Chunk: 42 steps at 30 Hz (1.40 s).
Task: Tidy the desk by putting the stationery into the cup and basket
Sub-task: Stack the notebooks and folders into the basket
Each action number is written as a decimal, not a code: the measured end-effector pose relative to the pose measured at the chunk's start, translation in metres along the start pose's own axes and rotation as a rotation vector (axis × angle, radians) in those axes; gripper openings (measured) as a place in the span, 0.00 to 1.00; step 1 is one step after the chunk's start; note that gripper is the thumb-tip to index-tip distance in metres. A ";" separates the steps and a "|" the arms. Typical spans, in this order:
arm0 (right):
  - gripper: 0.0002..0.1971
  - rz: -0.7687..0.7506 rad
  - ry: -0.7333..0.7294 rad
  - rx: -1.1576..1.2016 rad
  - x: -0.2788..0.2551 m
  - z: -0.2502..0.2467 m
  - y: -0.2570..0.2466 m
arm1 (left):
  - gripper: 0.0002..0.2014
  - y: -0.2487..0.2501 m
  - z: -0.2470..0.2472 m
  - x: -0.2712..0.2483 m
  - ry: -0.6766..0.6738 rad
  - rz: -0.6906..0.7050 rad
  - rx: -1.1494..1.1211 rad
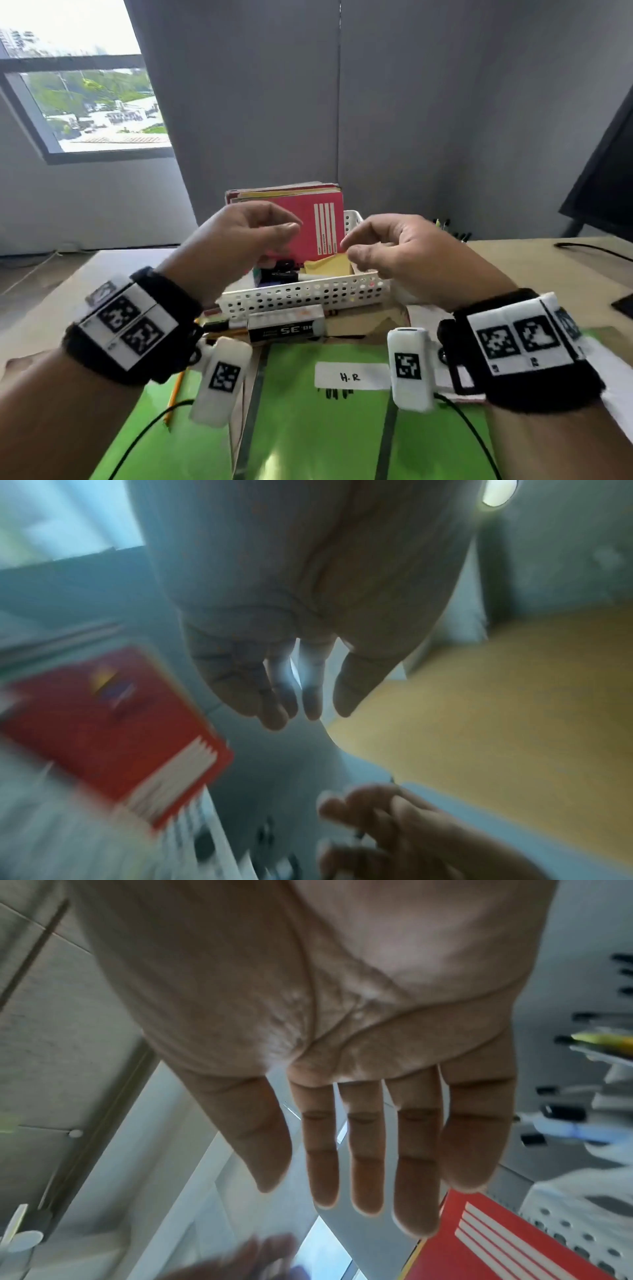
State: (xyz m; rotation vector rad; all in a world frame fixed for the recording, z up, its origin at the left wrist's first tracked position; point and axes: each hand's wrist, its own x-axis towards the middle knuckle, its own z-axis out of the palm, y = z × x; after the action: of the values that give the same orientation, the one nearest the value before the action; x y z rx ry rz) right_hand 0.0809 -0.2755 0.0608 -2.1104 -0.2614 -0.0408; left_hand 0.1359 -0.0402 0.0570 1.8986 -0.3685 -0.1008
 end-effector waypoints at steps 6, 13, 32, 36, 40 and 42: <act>0.10 0.153 -0.314 -0.698 -0.012 -0.011 0.015 | 0.12 -0.085 0.026 -0.058 -0.086 -0.327 -0.596; 0.42 0.240 -0.567 -1.246 -0.058 -0.007 0.080 | 0.20 -0.128 0.035 -0.065 -0.070 -0.480 -0.993; 0.37 0.341 -0.671 -1.175 -0.036 -0.015 0.067 | 0.20 -0.142 0.035 -0.058 -0.121 -0.399 -1.036; 0.37 0.334 -0.674 -1.171 -0.032 -0.016 0.069 | 0.19 -0.141 0.036 -0.058 -0.129 -0.399 -1.035; 0.35 0.338 -0.644 -1.115 -0.031 -0.019 0.071 | 0.18 -0.140 0.035 -0.058 -0.136 -0.395 -1.039; 0.34 0.333 -0.628 -1.103 -0.032 -0.019 0.069 | 0.18 -0.140 0.035 -0.058 -0.138 -0.396 -1.042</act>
State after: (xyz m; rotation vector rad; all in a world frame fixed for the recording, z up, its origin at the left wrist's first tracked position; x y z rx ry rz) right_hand 0.0649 -0.3324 0.0085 -3.1918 -0.2801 0.8663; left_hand 0.1007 -0.0108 -0.0921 0.9032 0.0062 -0.5726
